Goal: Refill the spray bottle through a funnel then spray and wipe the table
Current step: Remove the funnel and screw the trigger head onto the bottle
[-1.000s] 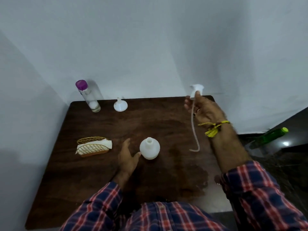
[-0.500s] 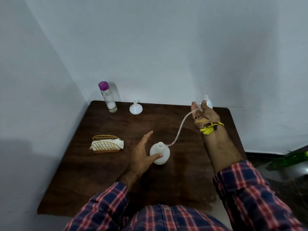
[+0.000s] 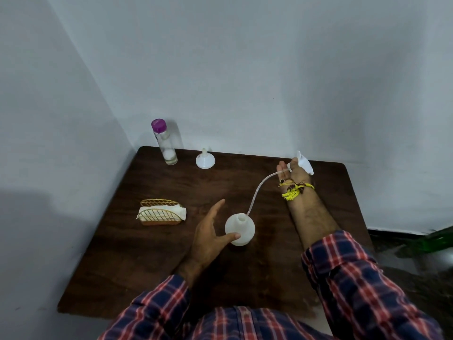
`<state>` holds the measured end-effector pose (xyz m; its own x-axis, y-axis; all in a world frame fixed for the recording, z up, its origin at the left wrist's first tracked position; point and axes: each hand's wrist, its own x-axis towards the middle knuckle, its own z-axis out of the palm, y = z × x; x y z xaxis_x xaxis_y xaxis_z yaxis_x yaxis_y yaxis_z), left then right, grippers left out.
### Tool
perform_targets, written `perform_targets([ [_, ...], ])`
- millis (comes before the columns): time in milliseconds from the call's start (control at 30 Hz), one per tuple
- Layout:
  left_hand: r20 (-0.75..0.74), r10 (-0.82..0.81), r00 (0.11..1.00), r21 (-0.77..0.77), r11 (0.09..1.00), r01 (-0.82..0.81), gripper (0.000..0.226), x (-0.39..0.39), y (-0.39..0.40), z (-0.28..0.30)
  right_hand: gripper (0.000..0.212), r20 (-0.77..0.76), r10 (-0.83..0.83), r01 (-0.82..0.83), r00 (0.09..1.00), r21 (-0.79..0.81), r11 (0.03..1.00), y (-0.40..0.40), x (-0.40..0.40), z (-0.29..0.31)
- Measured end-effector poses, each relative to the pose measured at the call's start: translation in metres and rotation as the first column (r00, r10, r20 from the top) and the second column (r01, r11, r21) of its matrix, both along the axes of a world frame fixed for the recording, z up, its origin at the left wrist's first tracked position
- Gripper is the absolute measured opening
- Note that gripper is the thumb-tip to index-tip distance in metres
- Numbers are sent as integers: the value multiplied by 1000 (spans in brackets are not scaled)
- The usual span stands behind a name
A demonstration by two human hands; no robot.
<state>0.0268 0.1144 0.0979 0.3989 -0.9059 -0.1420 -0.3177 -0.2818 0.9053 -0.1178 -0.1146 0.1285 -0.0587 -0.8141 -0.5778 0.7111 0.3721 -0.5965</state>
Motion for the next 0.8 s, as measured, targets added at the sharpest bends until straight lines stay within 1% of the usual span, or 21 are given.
perform_targets([
  [67,-15,-5,1000,16,1000,5,98,1,-3,-2,19,-20,-44,44,999,-1,999,2,7,0],
  [133,-19,-21,1000,39,999,22,98,2,-6,-6,29,-30,-56,56,998,-9,998,6,14,2],
  [200,-4,-55,998,88,995,55,98,2,-11,-13,39,-60,-52,48,997,-56,997,14,16,1],
  [267,16,-105,994,151,983,102,101,1,-17,-22,38,-76,-20,10,997,-122,993,30,17,0],
  [367,57,-190,980,238,956,171,105,-2,-26,-36,29,-107,59,-79,993,-196,977,55,11,-5],
  [467,55,-231,971,260,943,209,103,-10,-35,-44,35,-126,116,-140,985,-200,970,76,2,-9],
  [533,80,-242,967,281,936,211,99,-15,-39,-50,37,-178,136,-172,975,-205,964,89,1,-9],
  [600,111,-223,969,296,938,182,90,-17,-39,-57,49,-305,160,-243,939,-257,936,102,-1,-8],
  [633,118,-208,971,294,941,165,86,-17,-40,-60,50,-382,171,-293,908,-289,912,107,-2,-8],
  [667,123,-199,972,292,944,156,83,-16,-39,-62,43,-471,180,-354,864,-313,881,112,-3,-7],
  [733,130,-200,971,284,946,157,79,-14,-40,-65,31,-621,197,-497,759,-356,791,120,-5,-7],
  [800,143,-210,967,299,941,161,76,-14,-39,-65,26,-704,216,-611,677,-373,698,129,-4,-8],
])
